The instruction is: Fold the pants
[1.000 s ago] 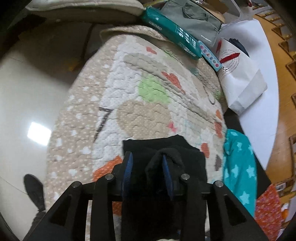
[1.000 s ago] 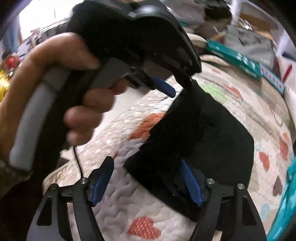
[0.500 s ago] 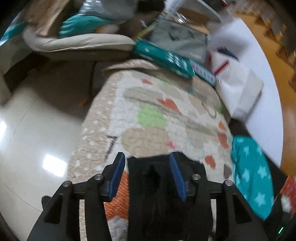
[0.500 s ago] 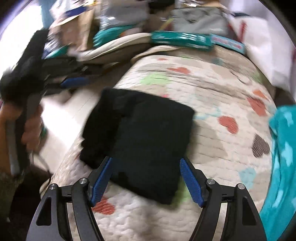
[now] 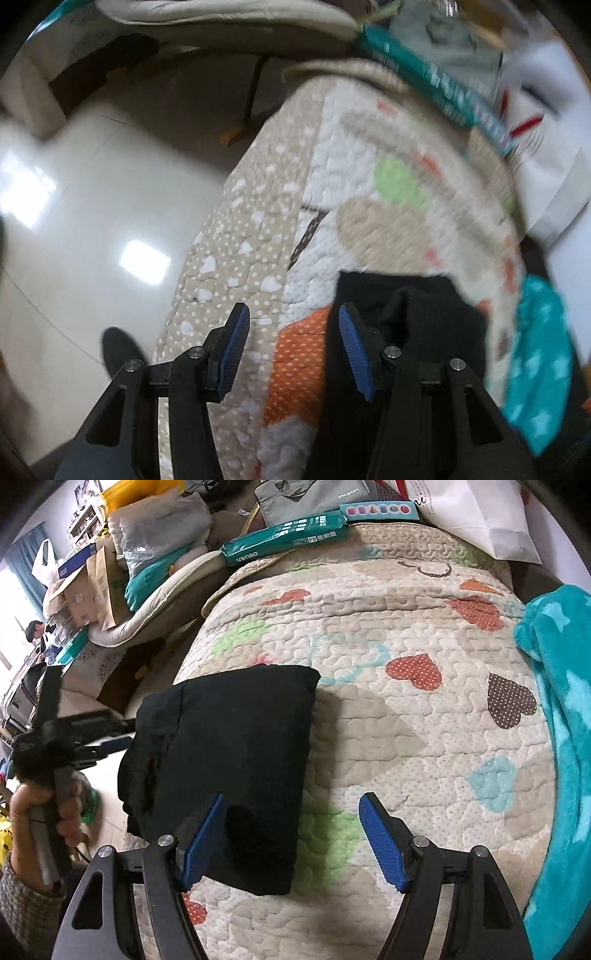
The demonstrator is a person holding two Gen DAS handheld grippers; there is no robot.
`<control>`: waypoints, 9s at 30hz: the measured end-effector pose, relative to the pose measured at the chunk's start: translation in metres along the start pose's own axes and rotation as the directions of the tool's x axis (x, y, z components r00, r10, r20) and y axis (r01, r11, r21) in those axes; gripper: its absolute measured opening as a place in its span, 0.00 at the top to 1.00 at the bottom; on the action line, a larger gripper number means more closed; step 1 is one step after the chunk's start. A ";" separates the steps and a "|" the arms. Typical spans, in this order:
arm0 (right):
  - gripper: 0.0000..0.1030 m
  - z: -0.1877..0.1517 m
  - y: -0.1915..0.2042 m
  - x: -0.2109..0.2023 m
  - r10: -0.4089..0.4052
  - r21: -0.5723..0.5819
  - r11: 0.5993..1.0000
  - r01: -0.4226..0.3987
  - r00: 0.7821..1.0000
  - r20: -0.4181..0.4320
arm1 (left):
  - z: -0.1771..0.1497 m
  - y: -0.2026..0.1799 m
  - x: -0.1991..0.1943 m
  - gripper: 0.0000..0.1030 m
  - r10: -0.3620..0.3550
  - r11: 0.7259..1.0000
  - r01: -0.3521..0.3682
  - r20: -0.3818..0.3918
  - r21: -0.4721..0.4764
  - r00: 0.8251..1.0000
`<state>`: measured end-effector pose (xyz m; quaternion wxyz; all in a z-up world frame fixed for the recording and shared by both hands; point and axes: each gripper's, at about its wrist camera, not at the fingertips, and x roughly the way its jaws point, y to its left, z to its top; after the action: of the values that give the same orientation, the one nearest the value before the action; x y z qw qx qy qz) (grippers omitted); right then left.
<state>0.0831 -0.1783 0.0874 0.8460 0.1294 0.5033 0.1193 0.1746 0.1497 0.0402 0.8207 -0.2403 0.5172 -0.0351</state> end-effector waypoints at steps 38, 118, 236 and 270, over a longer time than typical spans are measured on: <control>0.22 0.015 -0.027 0.030 0.103 0.160 0.982 -0.098 0.994 -0.026 | -0.073 -0.083 -0.007 0.35 0.085 0.905 -0.127 0.119 0.405 0.989; 0.68 0.136 0.020 0.052 0.324 0.002 0.946 -0.325 0.945 0.031 | 0.004 -0.094 -0.002 0.66 -0.254 0.945 0.248 -0.002 0.215 0.967; 0.18 0.014 -0.010 -0.049 -0.026 0.003 1.000 0.026 0.965 0.260 | -0.143 -0.148 -0.141 0.00 0.080 0.867 -0.411 0.737 0.281 0.671; 0.18 -0.013 0.024 -0.048 -0.011 -0.134 0.990 0.043 0.972 0.235 | -0.168 -0.137 -0.117 0.00 0.363 0.805 -0.529 0.481 0.270 0.798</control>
<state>0.0476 -0.1704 0.1287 0.9079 0.0770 0.3922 0.1263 0.0012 0.0048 0.1381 0.9244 0.0579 0.3600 0.1117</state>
